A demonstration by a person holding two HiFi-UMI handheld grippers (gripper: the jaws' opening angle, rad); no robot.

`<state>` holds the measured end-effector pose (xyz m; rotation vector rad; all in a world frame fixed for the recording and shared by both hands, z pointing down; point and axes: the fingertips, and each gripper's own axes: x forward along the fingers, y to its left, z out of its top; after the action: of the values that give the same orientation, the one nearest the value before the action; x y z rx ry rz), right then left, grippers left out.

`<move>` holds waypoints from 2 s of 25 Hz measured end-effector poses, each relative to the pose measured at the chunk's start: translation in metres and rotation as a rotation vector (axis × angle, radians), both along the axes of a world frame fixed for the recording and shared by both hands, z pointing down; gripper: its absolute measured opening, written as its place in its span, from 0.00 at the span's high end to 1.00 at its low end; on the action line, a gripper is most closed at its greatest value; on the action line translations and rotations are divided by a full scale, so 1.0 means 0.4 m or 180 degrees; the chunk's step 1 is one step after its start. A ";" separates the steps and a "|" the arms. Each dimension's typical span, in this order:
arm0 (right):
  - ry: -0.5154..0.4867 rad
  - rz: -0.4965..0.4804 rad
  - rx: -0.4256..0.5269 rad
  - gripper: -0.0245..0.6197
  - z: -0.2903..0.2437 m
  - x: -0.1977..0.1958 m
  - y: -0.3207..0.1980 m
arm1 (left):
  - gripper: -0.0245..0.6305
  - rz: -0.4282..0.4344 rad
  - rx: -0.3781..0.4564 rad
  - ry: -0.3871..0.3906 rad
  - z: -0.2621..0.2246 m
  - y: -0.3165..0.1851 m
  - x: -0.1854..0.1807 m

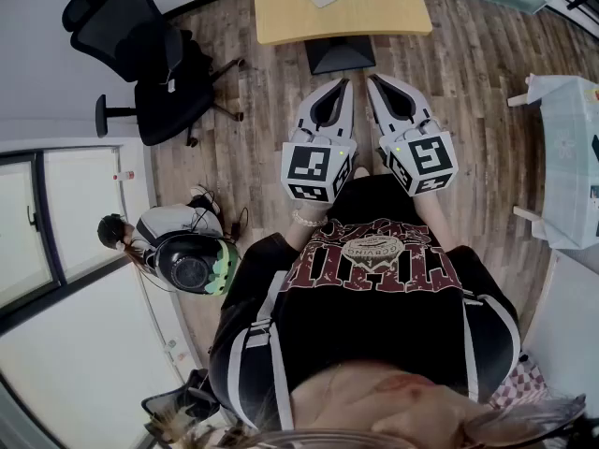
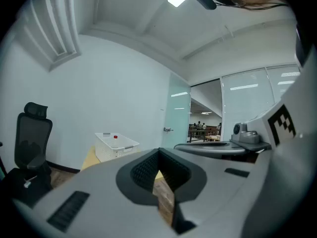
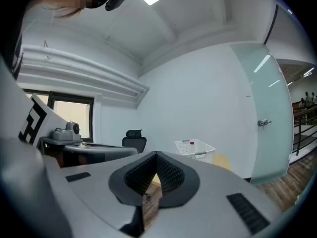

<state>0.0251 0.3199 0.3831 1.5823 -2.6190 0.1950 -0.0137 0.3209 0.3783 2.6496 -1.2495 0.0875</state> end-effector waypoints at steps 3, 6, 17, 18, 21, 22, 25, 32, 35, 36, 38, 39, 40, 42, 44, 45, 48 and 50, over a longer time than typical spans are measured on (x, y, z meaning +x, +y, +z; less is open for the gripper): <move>-0.0014 -0.0006 0.0012 0.94 -0.002 -0.001 0.000 | 0.89 -0.0004 0.0001 -0.0001 -0.001 0.000 0.000; -0.0042 -0.0012 0.0019 0.94 -0.002 0.002 0.002 | 0.89 -0.0013 0.0002 0.0000 0.001 0.002 0.003; -0.0029 -0.0112 0.0019 0.93 0.003 0.054 0.005 | 0.89 -0.0134 -0.0010 -0.0011 0.010 0.012 0.049; -0.0023 -0.0134 0.0016 0.93 0.004 0.057 0.003 | 0.89 -0.0157 -0.0009 -0.0005 0.011 0.011 0.052; -0.0006 -0.0211 0.0008 0.93 0.004 0.062 0.000 | 0.89 -0.0225 -0.0004 0.0014 0.012 0.009 0.056; -0.0002 -0.0229 0.0010 0.93 0.004 0.063 -0.001 | 0.89 -0.0245 -0.0002 0.0017 0.012 0.008 0.057; -0.0003 -0.0261 0.0014 0.94 0.006 0.074 -0.007 | 0.89 -0.0284 0.0003 0.0015 0.013 0.005 0.065; -0.0038 -0.0319 0.0013 0.93 0.004 0.071 -0.036 | 0.89 -0.0304 0.0027 0.0017 0.010 -0.028 0.071; -0.0046 -0.0294 0.0022 0.93 0.003 0.074 -0.062 | 0.89 -0.0289 0.0033 0.0028 0.009 -0.056 0.072; -0.0046 -0.0284 0.0022 0.93 0.003 0.075 -0.072 | 0.89 -0.0283 0.0031 0.0031 0.010 -0.066 0.072; -0.0041 -0.0268 0.0018 0.93 0.004 0.075 -0.093 | 0.89 -0.0267 0.0024 0.0032 0.012 -0.089 0.071; -0.0040 -0.0262 0.0015 0.93 0.005 0.074 -0.105 | 0.89 -0.0258 0.0022 0.0029 0.012 -0.101 0.071; -0.0039 -0.0256 0.0012 0.93 0.005 0.074 -0.118 | 0.89 -0.0248 0.0021 0.0027 0.012 -0.113 0.071; -0.0039 -0.0244 0.0009 0.94 0.005 0.074 -0.146 | 0.89 -0.0231 0.0020 0.0026 0.011 -0.141 0.069; -0.0042 -0.0230 0.0011 0.93 0.004 0.072 -0.176 | 0.89 -0.0220 0.0014 0.0026 0.013 -0.169 0.066; -0.0042 -0.0222 0.0011 0.93 0.004 0.070 -0.190 | 0.89 -0.0214 0.0010 0.0026 0.014 -0.184 0.063; -0.0035 -0.0195 0.0007 0.93 0.005 0.061 -0.229 | 0.89 -0.0178 0.0002 0.0030 0.016 -0.226 0.056; -0.0030 -0.0171 0.0006 0.93 0.006 0.058 -0.254 | 0.89 -0.0143 0.0001 0.0036 0.018 -0.253 0.055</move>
<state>0.0484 0.2185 0.3856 1.5134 -2.6658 0.1970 0.0083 0.2197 0.3853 2.6170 -1.3048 0.0652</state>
